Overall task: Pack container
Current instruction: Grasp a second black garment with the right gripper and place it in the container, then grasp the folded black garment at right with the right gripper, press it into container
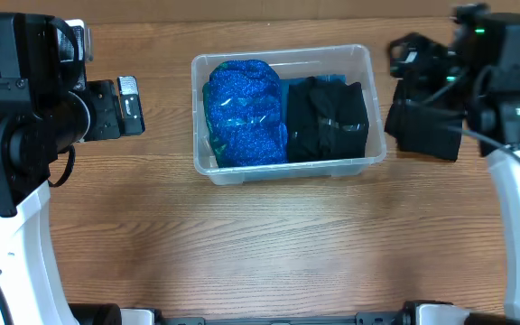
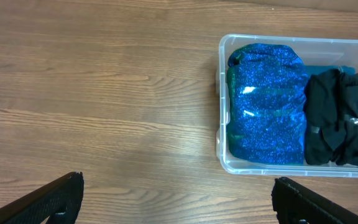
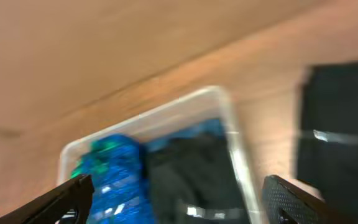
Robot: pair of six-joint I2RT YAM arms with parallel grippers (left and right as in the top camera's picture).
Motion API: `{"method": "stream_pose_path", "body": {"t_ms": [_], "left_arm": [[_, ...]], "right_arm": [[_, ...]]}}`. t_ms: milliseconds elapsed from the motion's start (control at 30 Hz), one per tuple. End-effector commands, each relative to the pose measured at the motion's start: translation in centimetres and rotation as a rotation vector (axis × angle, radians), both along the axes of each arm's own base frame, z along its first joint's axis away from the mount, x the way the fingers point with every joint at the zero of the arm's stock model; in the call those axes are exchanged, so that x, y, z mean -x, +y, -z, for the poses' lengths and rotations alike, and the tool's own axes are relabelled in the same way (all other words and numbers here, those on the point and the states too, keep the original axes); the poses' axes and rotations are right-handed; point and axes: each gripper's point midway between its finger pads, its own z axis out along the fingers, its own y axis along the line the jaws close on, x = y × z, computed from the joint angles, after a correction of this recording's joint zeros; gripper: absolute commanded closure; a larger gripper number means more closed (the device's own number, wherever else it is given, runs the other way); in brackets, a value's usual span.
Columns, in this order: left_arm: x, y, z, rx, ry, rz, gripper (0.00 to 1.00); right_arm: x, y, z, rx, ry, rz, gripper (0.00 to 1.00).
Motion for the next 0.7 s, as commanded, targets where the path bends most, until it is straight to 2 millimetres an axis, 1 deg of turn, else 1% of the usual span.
{"method": "stream_pose_path", "body": {"t_ms": [0, 33, 67, 133, 167, 200, 233, 267, 433, 467, 533, 600, 667], "left_arm": [[-0.1, 0.1, 0.0, -0.005, -0.002, -0.008, 0.0], [-0.1, 0.1, 0.0, -0.005, -0.002, -0.008, 0.0], [-0.1, 0.1, 0.0, -0.005, -0.002, -0.008, 0.0], [-0.1, 0.1, 0.0, -0.005, -0.002, -0.008, 0.0], [-0.1, 0.1, 0.0, -0.005, -0.002, -0.008, 0.0], [-0.1, 0.1, 0.0, -0.005, -0.002, -0.008, 0.0], [-0.1, 0.1, 0.0, -0.005, -0.002, -0.008, 0.0], [-0.1, 0.1, 0.0, -0.005, -0.002, -0.008, 0.0], [-0.1, 0.1, 0.0, -0.005, -0.002, -0.008, 0.0], [-0.1, 0.1, 0.0, -0.005, -0.002, -0.008, 0.0], [-0.1, 0.1, 0.0, -0.005, -0.002, -0.008, 0.0], [-0.1, 0.1, 0.0, -0.005, -0.002, -0.008, 0.0], [-0.1, 0.1, 0.0, -0.005, -0.002, -0.008, 0.0]], "right_arm": [[-0.7, -9.6, 5.7, 0.015, 0.154, 0.192, 0.01], [-0.7, -12.6, 7.9, 0.003, 0.203, 0.228, 0.0], [-0.9, -15.4, 10.8, -0.023, 0.26, 0.262, 0.0], [-1.1, -18.2, 14.9, -0.056, 0.335, 0.312, 0.0], [-1.4, -19.4, 17.3, -0.069, 0.367, 0.316, 0.0], [-2.1, -19.7, 20.0, -0.085, 0.373, 0.244, 0.0], [-2.6, -19.9, 23.0, -0.087, 0.405, 0.216, 0.0], [-2.8, -20.0, 24.5, -0.088, 0.421, 0.206, 0.0], [-3.3, -20.3, 29.4, -0.108, 0.468, 0.202, 0.0], [-3.4, -20.2, 30.1, -0.114, 0.473, 0.2, 0.0], [-3.8, -19.2, 30.8, -0.158, 0.462, 0.157, 0.02], [-4.5, -17.4, 30.3, -0.2, 0.422, 0.071, 0.13], [-4.7, -16.3, 30.3, -0.203, 0.424, 0.047, 0.23]]}}
